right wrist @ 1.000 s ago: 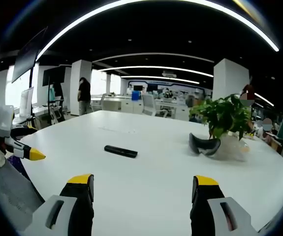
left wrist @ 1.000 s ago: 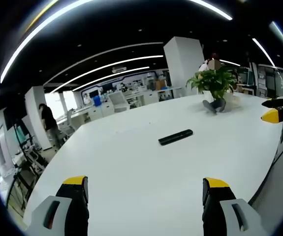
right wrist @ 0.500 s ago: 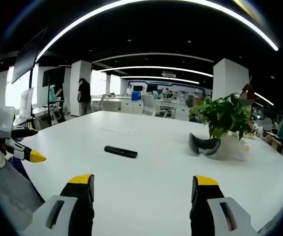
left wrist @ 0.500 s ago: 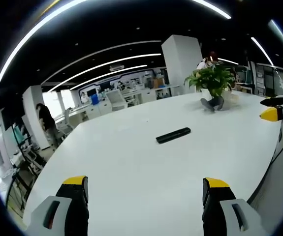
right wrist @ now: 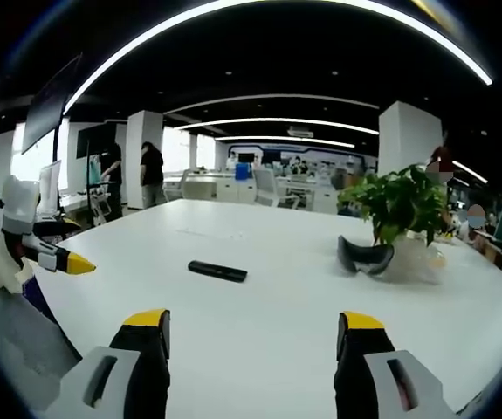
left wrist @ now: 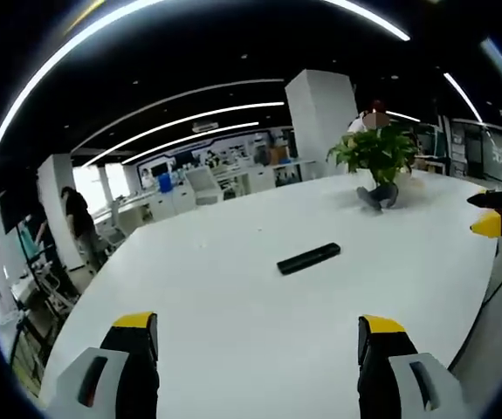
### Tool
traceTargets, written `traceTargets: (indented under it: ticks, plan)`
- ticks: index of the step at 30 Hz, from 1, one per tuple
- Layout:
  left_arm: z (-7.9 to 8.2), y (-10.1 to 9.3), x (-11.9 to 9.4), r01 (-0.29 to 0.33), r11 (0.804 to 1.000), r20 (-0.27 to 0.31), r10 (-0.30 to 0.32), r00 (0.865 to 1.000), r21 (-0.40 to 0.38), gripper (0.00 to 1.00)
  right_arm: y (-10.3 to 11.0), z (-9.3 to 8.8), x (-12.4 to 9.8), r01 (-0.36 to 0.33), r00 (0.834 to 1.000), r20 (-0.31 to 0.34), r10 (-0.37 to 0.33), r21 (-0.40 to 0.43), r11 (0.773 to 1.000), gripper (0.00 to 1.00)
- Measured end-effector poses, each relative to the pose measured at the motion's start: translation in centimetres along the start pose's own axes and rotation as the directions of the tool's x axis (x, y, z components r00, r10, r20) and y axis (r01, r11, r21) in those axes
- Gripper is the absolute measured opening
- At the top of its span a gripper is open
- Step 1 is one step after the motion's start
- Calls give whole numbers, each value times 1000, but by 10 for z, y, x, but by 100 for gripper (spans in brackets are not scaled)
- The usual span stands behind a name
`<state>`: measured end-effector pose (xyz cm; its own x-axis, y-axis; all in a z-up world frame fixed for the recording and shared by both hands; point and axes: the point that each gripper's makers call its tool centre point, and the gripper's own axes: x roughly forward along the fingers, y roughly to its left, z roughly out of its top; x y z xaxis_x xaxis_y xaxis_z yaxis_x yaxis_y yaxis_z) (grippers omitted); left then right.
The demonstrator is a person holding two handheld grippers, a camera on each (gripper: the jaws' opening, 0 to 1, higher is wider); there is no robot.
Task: Press the specified remote control buttons in sequence, fully releasing each button before pressing the next.
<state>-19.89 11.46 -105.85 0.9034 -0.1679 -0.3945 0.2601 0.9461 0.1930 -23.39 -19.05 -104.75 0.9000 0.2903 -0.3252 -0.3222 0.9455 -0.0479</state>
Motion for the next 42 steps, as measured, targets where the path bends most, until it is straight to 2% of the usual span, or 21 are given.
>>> traceTargets:
  ticks: [3,4,8,12,16,20,26,36,38,40,42]
  plan:
    - [8,-2,9,29,999,5,-29,1000,26,98,1,-2,1,-6,1000,-12,6,3,1000,75]
    - [12,-4,14,60,998,8,-60,998,32,98,1,-3,1,-9,1000,-15,9,3,1000,74]
    - [23,-5,31,101,993,-9,-101,995,65,90,4,-2,1,-22,1000,-15,22,-4,1000,73]
    - [31,-6,43,124,987,-8,-124,992,99,90,5,-4,2,-25,999,-26,25,-8,1000,73]
    - [35,-8,57,165,978,-31,-163,986,127,90,7,-7,3,-36,998,-44,36,-7,999,70]
    - [50,-15,73,219,967,-19,-218,976,134,89,10,-8,4,-45,998,-51,43,-23,999,68]
    - [66,-18,96,264,953,-24,-263,964,148,88,11,-11,5,-51,996,-69,49,-22,998,66]
    - [76,-26,131,344,924,-73,-336,939,168,83,13,-15,6,-64,994,-93,61,-22,998,64]
    - [76,-30,136,367,912,-98,-355,930,184,80,13,-16,6,-63,993,-98,60,-25,998,64]
    - [76,-32,142,373,906,-113,-357,927,202,78,14,-17,7,-66,993,-105,63,-25,998,63]
    - [76,-36,150,400,894,-131,-380,916,201,76,15,-17,7,-69,992,-107,66,-27,997,62]
